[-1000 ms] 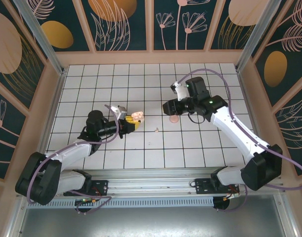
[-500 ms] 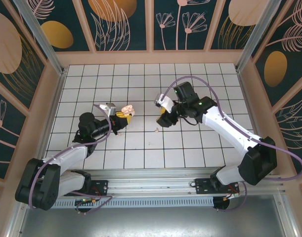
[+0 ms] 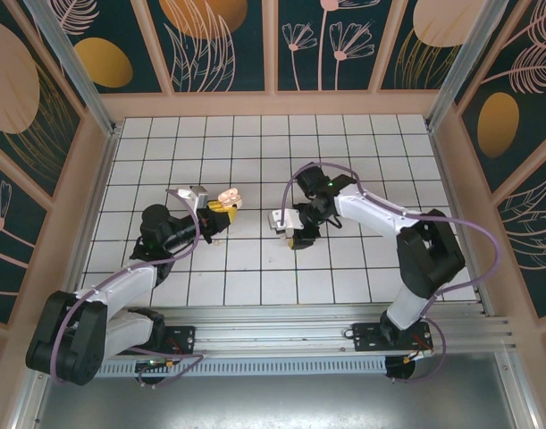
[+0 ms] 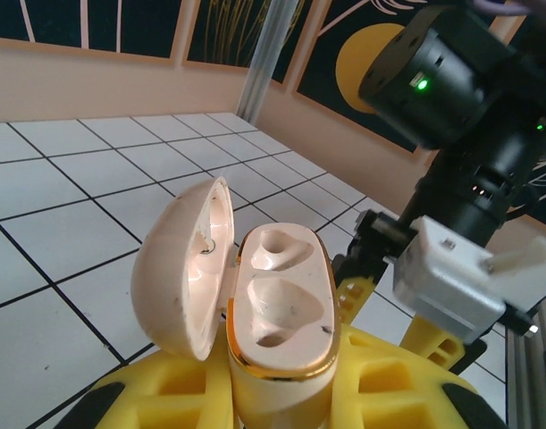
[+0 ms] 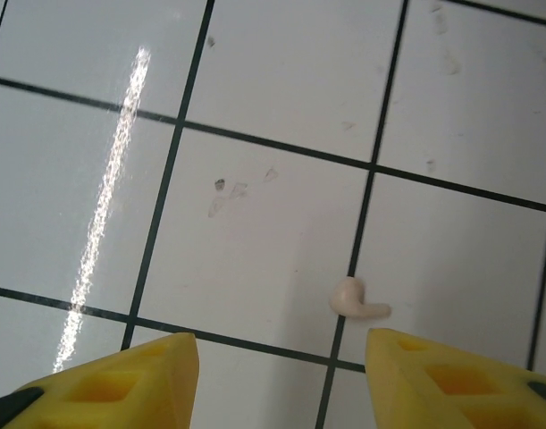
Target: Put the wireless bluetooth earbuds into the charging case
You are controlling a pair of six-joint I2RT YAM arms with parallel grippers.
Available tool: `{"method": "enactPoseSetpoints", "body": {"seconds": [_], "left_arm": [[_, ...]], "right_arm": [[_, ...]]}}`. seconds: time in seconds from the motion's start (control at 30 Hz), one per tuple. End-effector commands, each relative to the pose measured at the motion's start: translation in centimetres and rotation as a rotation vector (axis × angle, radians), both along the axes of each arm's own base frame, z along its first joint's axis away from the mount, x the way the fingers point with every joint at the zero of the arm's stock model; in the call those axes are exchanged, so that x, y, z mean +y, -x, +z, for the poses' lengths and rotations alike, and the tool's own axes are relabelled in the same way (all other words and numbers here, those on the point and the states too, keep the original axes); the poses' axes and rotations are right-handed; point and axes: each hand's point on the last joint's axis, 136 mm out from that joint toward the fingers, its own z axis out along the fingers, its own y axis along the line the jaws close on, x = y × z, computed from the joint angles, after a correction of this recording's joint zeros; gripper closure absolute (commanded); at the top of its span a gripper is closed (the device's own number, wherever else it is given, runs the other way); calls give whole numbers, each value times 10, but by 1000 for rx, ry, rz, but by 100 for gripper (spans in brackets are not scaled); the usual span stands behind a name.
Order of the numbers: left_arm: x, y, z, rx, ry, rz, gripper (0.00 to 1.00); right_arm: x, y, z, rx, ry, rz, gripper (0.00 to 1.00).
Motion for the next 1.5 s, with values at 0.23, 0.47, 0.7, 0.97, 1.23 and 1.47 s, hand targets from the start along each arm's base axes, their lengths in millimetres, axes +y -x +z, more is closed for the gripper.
{"method": "enactPoseSetpoints", "body": {"seconds": [0.23,0.47,0.7,0.97,1.23,1.47], "left_arm": [[1,-3,2,-6,0,6,81],[1,-4,4,-6,-11,3,81],[1,-6,5,-9,-22,9,81],[1,-7,5,-4,-26,12,81],[1,-7,6,-5,-26,10,81],[1,-7,8,-8,-27,12,81]], "right_arm": [[15,-17,-31,-43,22,131,46],[22,-27,-46,-15,25,129,46],[20,-38,-60,55,47,68,47],[11,-33,-69,104,82,36,50],[1,-27,-74,148,120,-19,57],[-3,-25,-70,163,140,-69,58]]}}
